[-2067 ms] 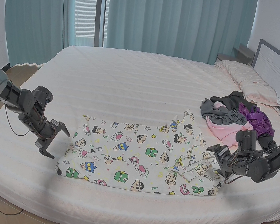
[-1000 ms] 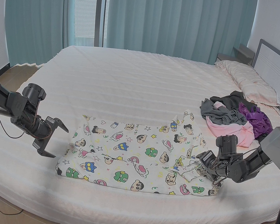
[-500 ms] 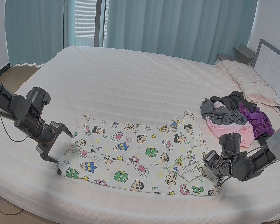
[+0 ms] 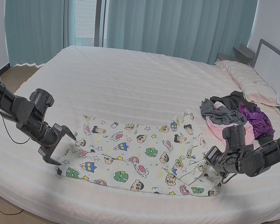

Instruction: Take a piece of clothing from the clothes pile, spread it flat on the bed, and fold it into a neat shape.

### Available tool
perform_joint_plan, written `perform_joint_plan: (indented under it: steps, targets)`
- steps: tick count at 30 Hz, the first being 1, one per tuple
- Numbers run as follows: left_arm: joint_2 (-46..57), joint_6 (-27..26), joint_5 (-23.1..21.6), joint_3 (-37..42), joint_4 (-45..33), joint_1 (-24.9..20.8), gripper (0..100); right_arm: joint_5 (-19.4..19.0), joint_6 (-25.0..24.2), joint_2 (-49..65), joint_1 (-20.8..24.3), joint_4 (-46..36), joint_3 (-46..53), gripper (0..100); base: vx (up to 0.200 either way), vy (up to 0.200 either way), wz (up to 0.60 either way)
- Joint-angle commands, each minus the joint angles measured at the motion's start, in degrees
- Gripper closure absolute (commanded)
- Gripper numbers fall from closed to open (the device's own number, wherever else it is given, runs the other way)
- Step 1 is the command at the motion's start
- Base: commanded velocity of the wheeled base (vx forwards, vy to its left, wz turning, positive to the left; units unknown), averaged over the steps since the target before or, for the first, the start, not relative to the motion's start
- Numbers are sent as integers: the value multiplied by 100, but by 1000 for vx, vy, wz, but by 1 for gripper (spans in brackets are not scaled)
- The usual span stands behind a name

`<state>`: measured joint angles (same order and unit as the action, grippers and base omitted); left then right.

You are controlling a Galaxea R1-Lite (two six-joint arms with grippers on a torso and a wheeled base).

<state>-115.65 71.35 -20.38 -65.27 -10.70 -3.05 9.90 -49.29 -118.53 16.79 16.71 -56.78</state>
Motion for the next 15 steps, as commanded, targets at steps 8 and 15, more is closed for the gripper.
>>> perform_joint_plan:
  steps: [8,15]
  targets:
    - [-63,2,-10,41,16,-29,0,12,262,577,167,-669,-175,100,0,0,0]
    - [-54,2,34,322,473,-91,0,3,235,779,352,-1355,-395,100,0,0,0]
